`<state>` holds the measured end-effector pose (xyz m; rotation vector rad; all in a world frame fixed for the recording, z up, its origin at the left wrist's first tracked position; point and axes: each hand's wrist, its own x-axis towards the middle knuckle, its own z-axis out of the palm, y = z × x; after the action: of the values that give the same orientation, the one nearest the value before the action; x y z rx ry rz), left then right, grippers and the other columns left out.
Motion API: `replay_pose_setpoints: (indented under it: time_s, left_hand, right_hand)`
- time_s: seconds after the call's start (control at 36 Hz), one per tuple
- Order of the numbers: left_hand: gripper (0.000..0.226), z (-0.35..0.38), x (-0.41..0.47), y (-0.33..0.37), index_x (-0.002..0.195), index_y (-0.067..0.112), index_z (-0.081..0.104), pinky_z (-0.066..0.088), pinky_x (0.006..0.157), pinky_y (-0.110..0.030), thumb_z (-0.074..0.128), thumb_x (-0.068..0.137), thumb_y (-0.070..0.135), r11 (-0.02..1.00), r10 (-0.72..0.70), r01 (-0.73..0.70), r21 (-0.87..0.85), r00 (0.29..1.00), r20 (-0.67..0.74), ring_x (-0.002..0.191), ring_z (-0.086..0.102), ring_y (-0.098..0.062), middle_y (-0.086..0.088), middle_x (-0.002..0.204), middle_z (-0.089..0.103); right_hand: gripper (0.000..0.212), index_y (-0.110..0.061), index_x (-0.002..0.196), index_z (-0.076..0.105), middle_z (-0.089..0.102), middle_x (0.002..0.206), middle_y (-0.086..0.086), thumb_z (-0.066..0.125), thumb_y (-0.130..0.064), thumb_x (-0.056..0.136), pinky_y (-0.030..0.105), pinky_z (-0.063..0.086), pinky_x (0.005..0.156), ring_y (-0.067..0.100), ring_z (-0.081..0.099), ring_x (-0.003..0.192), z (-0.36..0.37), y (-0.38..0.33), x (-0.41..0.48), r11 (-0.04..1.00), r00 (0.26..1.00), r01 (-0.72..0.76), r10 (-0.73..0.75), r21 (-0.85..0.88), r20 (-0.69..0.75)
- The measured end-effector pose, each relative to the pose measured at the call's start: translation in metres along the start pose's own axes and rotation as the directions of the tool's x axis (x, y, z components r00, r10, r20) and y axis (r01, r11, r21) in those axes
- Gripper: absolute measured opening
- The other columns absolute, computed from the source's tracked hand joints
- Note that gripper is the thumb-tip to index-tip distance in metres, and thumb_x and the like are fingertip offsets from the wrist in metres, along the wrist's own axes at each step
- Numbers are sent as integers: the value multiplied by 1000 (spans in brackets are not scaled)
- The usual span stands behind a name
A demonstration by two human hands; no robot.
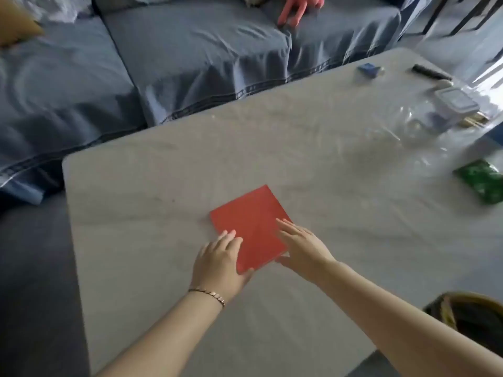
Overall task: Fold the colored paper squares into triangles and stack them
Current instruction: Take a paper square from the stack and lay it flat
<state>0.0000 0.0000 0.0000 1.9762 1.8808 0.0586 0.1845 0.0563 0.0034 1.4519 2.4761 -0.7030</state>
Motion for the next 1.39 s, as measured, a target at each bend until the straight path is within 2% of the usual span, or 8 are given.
replay_pose_setpoints:
  time_s: [0.22, 0.42, 0.78, 0.94, 1.03, 1.14, 1.31, 1.39]
  left_hand:
    - [78, 62, 32, -17, 146, 22, 14, 1, 114, -29, 47, 85, 58, 990, 66, -73, 117, 996, 65, 142, 3, -9, 2, 156, 2]
    - [77, 62, 43, -21, 141, 26, 28, 13, 110, -27, 59, 77, 57, 994, 75, -77, 75, 996, 40, 140, 13, -6, 5, 154, 15]
    - [50, 49, 28, -9, 129, 18, 42, 41, 92, -33, 51, 88, 44, 970, 110, -118, 215, 993, 49, 118, 50, -22, -2, 128, 52]
    - [31, 37, 29, -15, 113, 13, 55, 46, 78, -33, 39, 88, 5, 986, 48, -45, 163, 999, -9, 98, 58, -33, -15, 109, 62]
    - [30, 33, 26, -18, 108, 10, 57, 41, 71, -32, 38, 87, 1, 981, 61, -34, 192, 989, -133, 94, 59, -33, -16, 106, 61]
    - [30, 28, 11, -17, 115, 15, 57, 42, 78, -33, 38, 93, 11, 997, 48, -30, 68, 961, -274, 103, 56, -27, -6, 114, 59]
    - [31, 47, -63, -30, 77, 22, 64, 41, 55, -21, 47, 82, 47, 947, 286, -320, -9, 859, -425, 72, 63, -12, 9, 76, 66]
    - [54, 64, -90, -44, 88, 22, 66, 40, 78, -15, 36, 82, 65, 929, 222, -320, -184, 883, -415, 92, 57, -3, 10, 96, 67]
  right_hand:
    - [79, -22, 147, 18, 9, 156, -1, 59, -47, 84, 26, 11, 112, 12, 11, 143, 39, 28, 40, 966, 994, 107, -97, -236, 52]
    - [59, -20, 140, 37, 39, 144, 3, 57, -40, 88, 33, 30, 103, 21, 43, 127, 28, 31, 48, 921, 982, 190, -184, -339, 48]
    - [49, -22, 135, 40, 50, 132, -4, 49, -42, 91, 31, 41, 94, 21, 53, 113, 33, 23, 38, 826, 976, 200, -216, -526, 32]
    - [26, -24, 115, 58, 61, 112, -3, 46, -34, 94, 18, 44, 78, 17, 55, 99, 32, 25, 35, 713, 952, 227, -305, -663, -3]
    - [16, -17, 96, 60, 56, 83, -4, 46, -25, 92, 16, 36, 61, 14, 50, 77, 36, 14, 30, 797, 961, 136, -251, -588, -117]
    - [34, -16, 121, 56, 65, 108, 1, 49, -17, 88, 31, 40, 89, 23, 60, 100, 48, -3, 21, 911, 916, 106, -246, -399, -316]
    - [22, -24, 75, 73, 70, 76, -12, 51, -27, 78, 25, 53, 64, 14, 66, 66, 78, -28, -22, 919, 732, 315, -393, -236, -556]
    - [31, -22, 82, 75, 72, 84, -10, 45, -30, 79, 25, 53, 68, 11, 67, 74, 100, -30, -41, 920, 705, 331, -388, -208, -593]
